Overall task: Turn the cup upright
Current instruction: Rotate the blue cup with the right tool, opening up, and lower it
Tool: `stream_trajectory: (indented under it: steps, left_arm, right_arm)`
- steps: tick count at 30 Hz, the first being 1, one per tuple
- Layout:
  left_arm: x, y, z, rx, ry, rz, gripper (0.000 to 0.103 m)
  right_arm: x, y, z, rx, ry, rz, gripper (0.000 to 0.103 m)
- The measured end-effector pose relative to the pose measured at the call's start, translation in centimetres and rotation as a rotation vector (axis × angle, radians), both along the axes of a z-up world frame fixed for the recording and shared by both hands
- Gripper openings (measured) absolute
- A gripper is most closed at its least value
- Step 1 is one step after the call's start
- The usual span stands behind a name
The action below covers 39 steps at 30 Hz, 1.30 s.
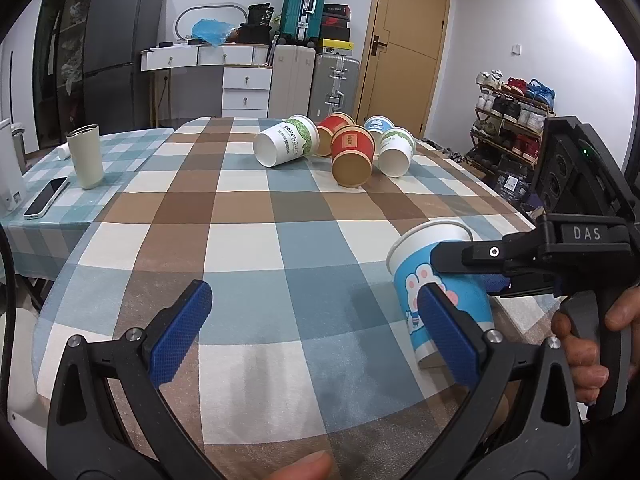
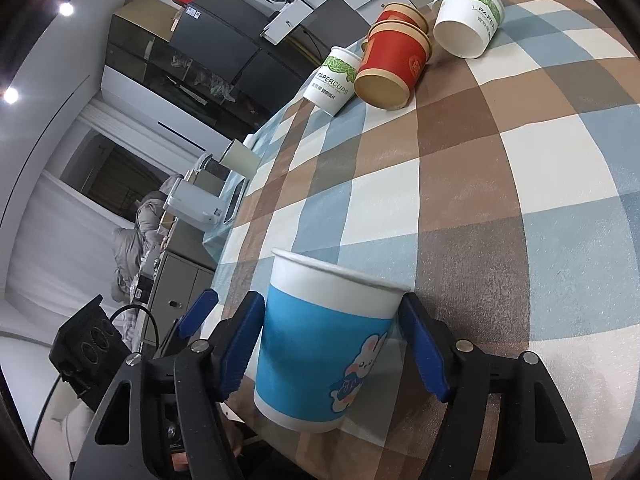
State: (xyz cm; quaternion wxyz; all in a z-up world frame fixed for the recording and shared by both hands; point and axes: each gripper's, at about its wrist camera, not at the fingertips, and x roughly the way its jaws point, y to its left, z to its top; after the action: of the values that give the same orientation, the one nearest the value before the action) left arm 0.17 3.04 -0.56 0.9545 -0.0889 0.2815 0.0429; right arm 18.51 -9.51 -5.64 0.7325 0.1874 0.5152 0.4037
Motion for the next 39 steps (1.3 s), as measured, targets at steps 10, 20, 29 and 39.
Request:
stream_trajectory:
  steps: [10,20,29,39]
  left_arm:
    - [0.1,-0.3,-0.1,0.002,0.005,-0.005,0.103]
    - [0.1,-0.3,-0.1,0.001,0.005,-0.005,0.103]
    - [0.2,-0.3,-0.1,0.001,0.005,-0.004,0.103]
    - [0.2,-0.3,-0.1,0.001,0.005,-0.004,0.103]
  right_arm:
    - [-0.3,-0.3,1.0,-0.017,-0.080,-0.004,0.068]
    - [-1.2,-0.1,3.7,-0.179,-0.422,-0.114,0.068]
    - [-1.0,1.2,4.1,-0.279,-0.636,-0.163,0.068]
    - [-1.2,1.7,3.9,-0.301,-0.619,-0.127,0.068]
